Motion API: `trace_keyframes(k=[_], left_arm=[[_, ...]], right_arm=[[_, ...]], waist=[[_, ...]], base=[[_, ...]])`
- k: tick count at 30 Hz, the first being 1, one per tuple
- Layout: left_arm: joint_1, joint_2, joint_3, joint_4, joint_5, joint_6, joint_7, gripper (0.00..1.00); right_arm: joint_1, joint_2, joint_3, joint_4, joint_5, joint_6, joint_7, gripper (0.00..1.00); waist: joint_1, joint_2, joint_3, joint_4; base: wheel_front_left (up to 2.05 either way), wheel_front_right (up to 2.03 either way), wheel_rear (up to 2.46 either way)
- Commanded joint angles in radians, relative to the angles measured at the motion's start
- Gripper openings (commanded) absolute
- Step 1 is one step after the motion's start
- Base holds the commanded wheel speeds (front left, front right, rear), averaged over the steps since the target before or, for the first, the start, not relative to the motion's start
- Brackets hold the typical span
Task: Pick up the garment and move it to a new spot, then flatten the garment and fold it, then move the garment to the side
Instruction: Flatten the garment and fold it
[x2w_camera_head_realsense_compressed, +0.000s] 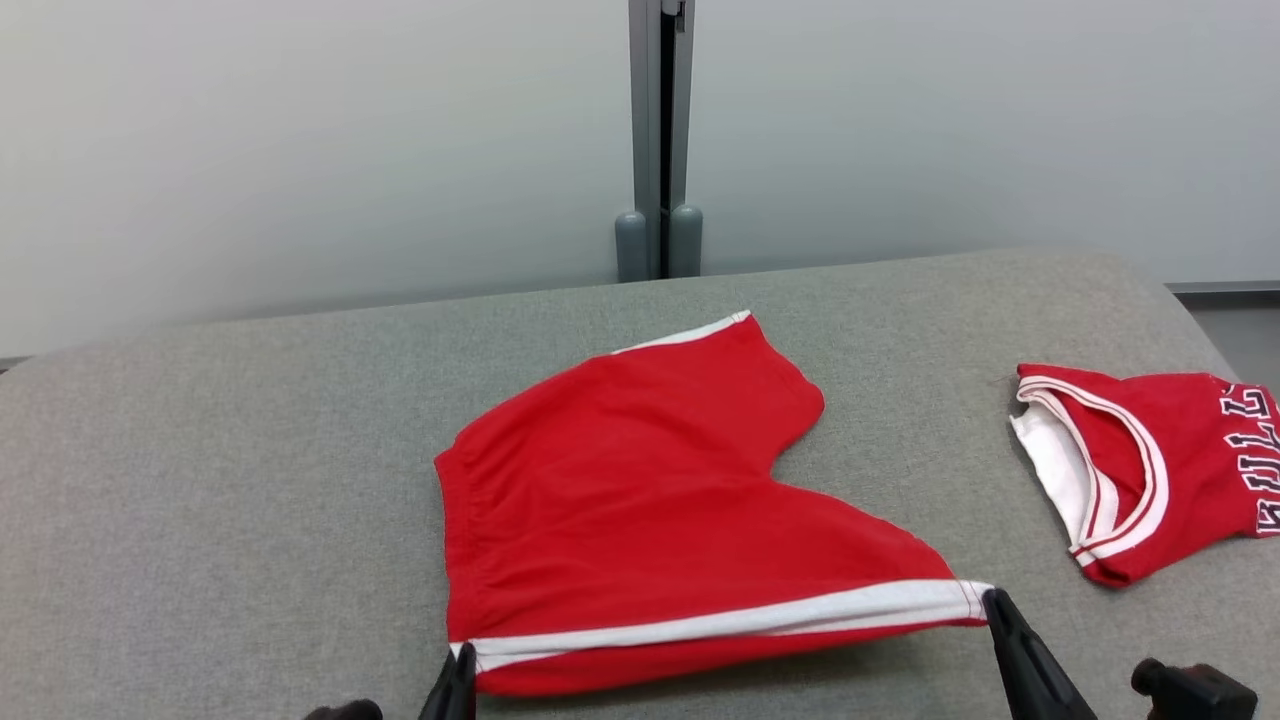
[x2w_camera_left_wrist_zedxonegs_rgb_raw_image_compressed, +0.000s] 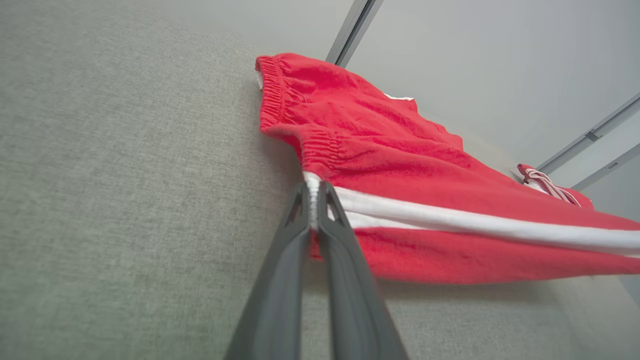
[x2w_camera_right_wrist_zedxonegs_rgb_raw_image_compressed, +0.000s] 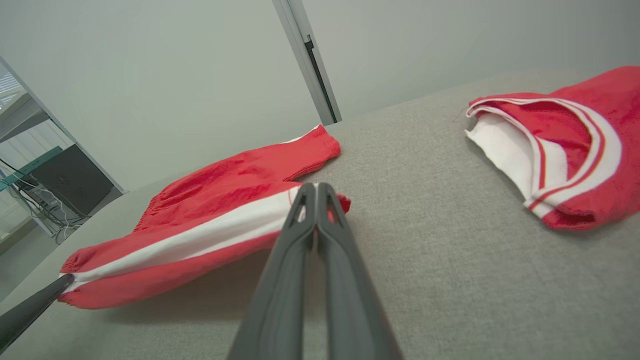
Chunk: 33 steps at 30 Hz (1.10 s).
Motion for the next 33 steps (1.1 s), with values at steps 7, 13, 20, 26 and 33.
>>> trace_keyframes(k=[7, 13, 20, 26, 33], left_arm=[[0.079, 0.004, -0.003, -0.066, 0.017, 0.000, -0.004, 0.00], [0.007, 0.003, -0.018, -0.117, 0.038, 0.000, -0.004, 0.00], [-0.183, 0.003, -0.047, -0.138, -0.001, 0.010, -0.004, 0.00], [-0.359, 0.003, -0.087, -0.131, -0.060, 0.047, -0.004, 0.00], [-0.489, 0.002, -0.103, -0.108, -0.091, 0.092, -0.004, 0.00]], right_arm=[[0.059, -0.002, -0.036, -0.039, 0.009, 0.000, -0.005, 0.00], [-0.065, -0.017, -0.020, -0.018, -0.023, 0.000, -0.005, 0.00], [-0.352, -0.031, -0.007, 0.073, -0.053, 0.000, -0.005, 0.00], [-0.599, -0.055, 0.022, 0.181, -0.078, 0.000, -0.005, 0.00], [-0.816, -0.081, 0.076, 0.354, -0.104, 0.000, -0.004, 0.00]], waist=[[0.0002, 0.0004, -0.022, -0.008], [0.0002, 0.0004, 0.027, 0.008], [0.0002, 0.0004, 0.187, 0.043], [0.0002, 0.0004, 0.307, 0.089], [0.0002, 0.0004, 0.401, 0.130]], base=[[0.00, 0.00, 0.00], [0.00, 0.00, 0.00], [0.00, 0.00, 0.00], [0.00, 0.00, 0.00], [0.00, 0.00, 0.00]])
